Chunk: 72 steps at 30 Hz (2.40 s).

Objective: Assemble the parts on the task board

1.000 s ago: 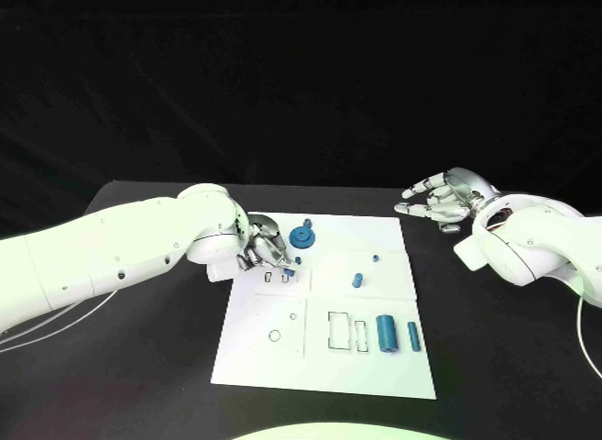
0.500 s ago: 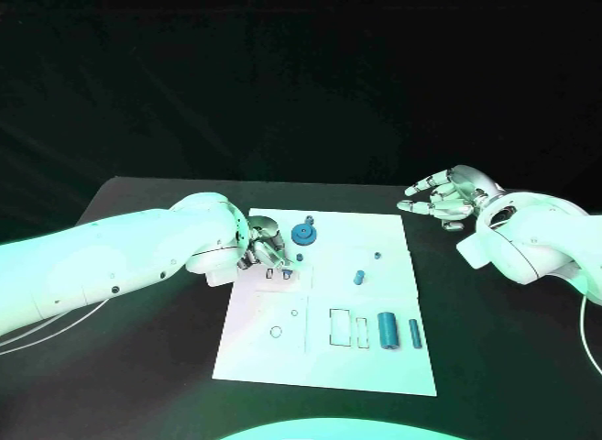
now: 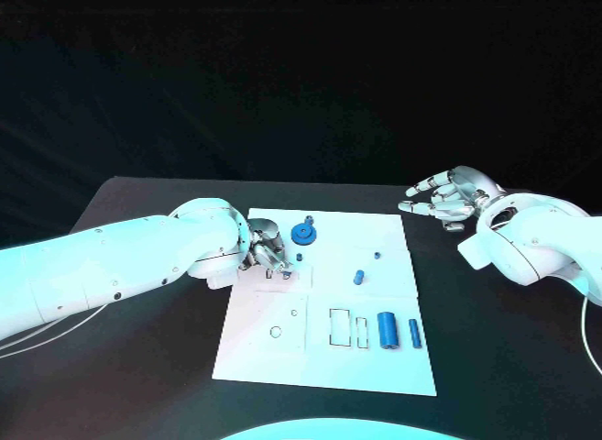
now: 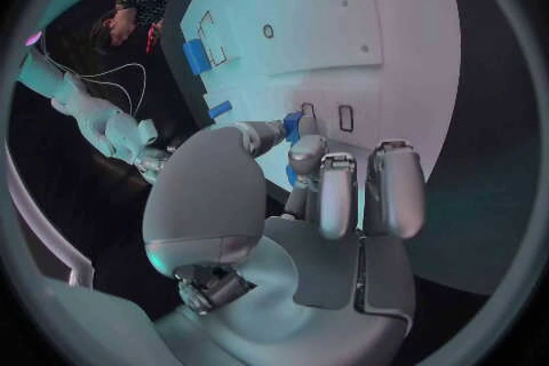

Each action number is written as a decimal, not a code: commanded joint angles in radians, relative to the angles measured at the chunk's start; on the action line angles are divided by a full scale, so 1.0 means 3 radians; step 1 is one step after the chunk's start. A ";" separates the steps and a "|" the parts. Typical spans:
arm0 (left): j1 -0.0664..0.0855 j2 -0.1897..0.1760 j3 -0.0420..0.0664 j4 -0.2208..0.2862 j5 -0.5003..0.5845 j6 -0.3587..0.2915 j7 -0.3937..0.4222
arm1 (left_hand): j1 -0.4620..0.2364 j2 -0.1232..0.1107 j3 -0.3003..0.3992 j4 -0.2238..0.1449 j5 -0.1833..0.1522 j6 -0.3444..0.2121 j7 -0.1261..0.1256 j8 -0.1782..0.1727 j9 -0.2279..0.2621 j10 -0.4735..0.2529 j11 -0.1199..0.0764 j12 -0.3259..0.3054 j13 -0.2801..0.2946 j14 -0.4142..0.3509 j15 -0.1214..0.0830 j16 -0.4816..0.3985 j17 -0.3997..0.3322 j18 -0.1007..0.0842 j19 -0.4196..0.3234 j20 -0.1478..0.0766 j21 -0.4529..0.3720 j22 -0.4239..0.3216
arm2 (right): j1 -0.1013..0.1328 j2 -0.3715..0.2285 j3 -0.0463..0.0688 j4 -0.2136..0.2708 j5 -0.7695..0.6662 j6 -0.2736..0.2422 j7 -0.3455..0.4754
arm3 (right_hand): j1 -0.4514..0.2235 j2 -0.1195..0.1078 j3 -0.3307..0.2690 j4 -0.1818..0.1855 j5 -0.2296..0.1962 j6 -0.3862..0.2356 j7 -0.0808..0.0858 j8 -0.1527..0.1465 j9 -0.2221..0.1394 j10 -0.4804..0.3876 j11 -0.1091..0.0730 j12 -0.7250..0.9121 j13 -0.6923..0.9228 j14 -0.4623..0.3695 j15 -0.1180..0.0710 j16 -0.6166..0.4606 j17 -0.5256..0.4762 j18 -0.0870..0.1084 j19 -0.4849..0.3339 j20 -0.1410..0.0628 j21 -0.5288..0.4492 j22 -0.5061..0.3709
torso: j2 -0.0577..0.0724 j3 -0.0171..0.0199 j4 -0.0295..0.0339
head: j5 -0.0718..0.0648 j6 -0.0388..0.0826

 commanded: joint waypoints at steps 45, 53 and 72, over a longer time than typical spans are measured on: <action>-0.0018 0.0036 -0.0007 -0.0017 -0.0150 0.0189 -0.0051 | -0.0014 0.0002 0.0623 -0.0605 0.0015 0.0033 -0.0004 0.0010 0.0015 0.0032 -0.0001 0.0021 0.0005 0.0238 -0.0025 -0.0011 0.0478 -0.0052 0.0001 -0.0032 -0.0014 0.0002 | -0.0011 -0.0001 -0.0001 -0.0006 -0.0040 0.0060 0.0023 | 0.0012 0.0003 -0.0006 -0.0005 0.0024 0.0022 0.0001 0.0013 -0.0004 0.0004 -0.0028 0.0013 -0.0006 0.0246 -0.0012 -0.0022 0.0476 0.0048 -0.0010 -0.0010 -0.0022 -0.0004 | 0.0003 0.0000 0.0003 | -0.0005 -0.0032; -0.0018 0.0076 -0.0007 -0.0037 -0.0133 0.0204 -0.0066 | -0.0025 -0.0002 0.0633 -0.0610 0.0021 0.0039 -0.0004 0.0010 0.0018 0.0043 -0.0001 0.0029 0.0020 0.0237 -0.0026 -0.0014 0.0474 -0.0051 0.0001 -0.0032 -0.0015 0.0001 | -0.0011 0.0001 -0.0001 -0.0006 -0.0041 0.0060 0.0024 | 0.0012 0.0003 -0.0006 -0.0005 0.0024 0.0022 0.0001 0.0013 -0.0004 0.0004 -0.0028 0.0013 -0.0006 0.0246 -0.0012 -0.0022 0.0476 0.0048 -0.0010 -0.0010 -0.0022 -0.0004 | 0.0003 0.0001 0.0002 | -0.0006 -0.0036; -0.0018 0.0154 -0.0013 -0.0130 -0.0073 0.0274 -0.0116 | -0.0133 -0.0010 0.0657 -0.0616 0.0036 0.0077 -0.0017 0.0021 0.0038 0.0096 -0.0010 0.0064 0.0076 0.0236 -0.0033 -0.0021 0.0464 -0.0051 0.0003 -0.0038 -0.0017 0.0000 | -0.0012 0.0001 -0.0001 -0.0004 -0.0041 0.0059 0.0026 | -0.0006 0.0006 -0.0010 -0.0006 0.0033 0.0024 0.0000 0.0014 -0.0008 0.0003 -0.0029 0.0013 -0.0009 0.0245 -0.0013 -0.0025 0.0471 0.0048 -0.0010 -0.0011 -0.0026 -0.0005 | 0.0003 0.0000 -0.0001 | -0.0018 -0.0050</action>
